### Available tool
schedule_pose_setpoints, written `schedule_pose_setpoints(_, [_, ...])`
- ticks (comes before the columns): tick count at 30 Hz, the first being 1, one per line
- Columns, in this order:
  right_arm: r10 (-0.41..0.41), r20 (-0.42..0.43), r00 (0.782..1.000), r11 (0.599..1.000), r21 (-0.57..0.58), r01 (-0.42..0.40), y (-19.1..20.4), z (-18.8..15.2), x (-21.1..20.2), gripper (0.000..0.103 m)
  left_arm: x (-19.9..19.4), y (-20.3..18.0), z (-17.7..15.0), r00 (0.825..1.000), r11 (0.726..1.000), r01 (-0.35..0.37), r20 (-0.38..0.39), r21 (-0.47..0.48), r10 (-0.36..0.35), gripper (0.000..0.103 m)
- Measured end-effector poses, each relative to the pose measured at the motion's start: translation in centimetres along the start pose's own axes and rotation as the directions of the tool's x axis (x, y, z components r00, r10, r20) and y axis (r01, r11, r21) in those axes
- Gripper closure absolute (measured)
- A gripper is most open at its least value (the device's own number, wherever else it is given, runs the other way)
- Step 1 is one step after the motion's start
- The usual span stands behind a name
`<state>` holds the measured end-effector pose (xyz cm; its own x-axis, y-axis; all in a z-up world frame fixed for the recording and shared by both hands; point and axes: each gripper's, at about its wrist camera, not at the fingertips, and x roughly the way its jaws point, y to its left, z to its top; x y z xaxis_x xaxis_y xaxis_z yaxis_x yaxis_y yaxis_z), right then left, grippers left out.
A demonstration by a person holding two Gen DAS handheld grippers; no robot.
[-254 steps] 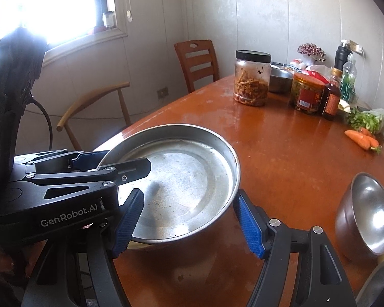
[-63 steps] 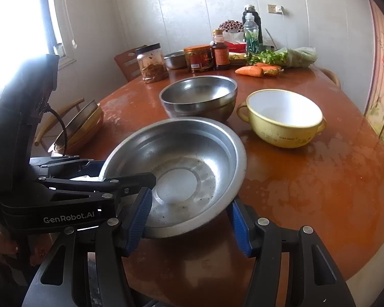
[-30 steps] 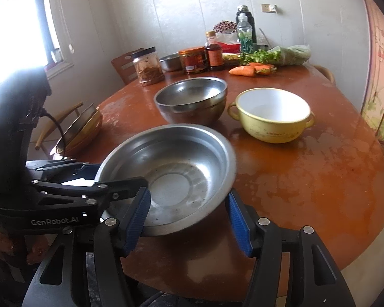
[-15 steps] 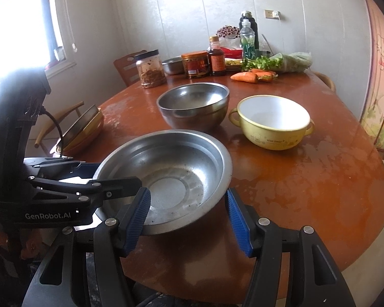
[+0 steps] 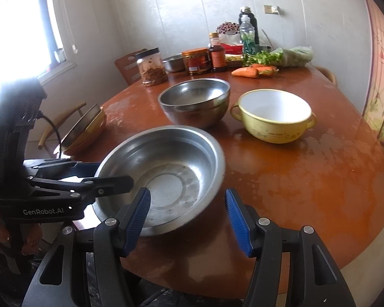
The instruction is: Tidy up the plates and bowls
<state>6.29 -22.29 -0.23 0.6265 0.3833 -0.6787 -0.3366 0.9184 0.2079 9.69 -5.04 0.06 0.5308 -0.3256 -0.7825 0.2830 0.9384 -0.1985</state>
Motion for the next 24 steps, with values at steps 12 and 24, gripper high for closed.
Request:
schedule_pose_setpoints(12, [-0.022,0.071,0.997,0.999,0.033,0.02,-1.2,3.2,-0.2,0.036,-1.2,1.8,3.9,0.996,0.998,-0.04,0.075,-0.04,0.043,0.047])
schedule_pose_setpoints(24, [-0.035,0.059,0.998,0.999,-0.029,0.037,-1.4,9.1,4.6,0.036,2.5,3.4,9.7,0.997,0.996,-0.054,0.044,-0.067,0.057,0.047])
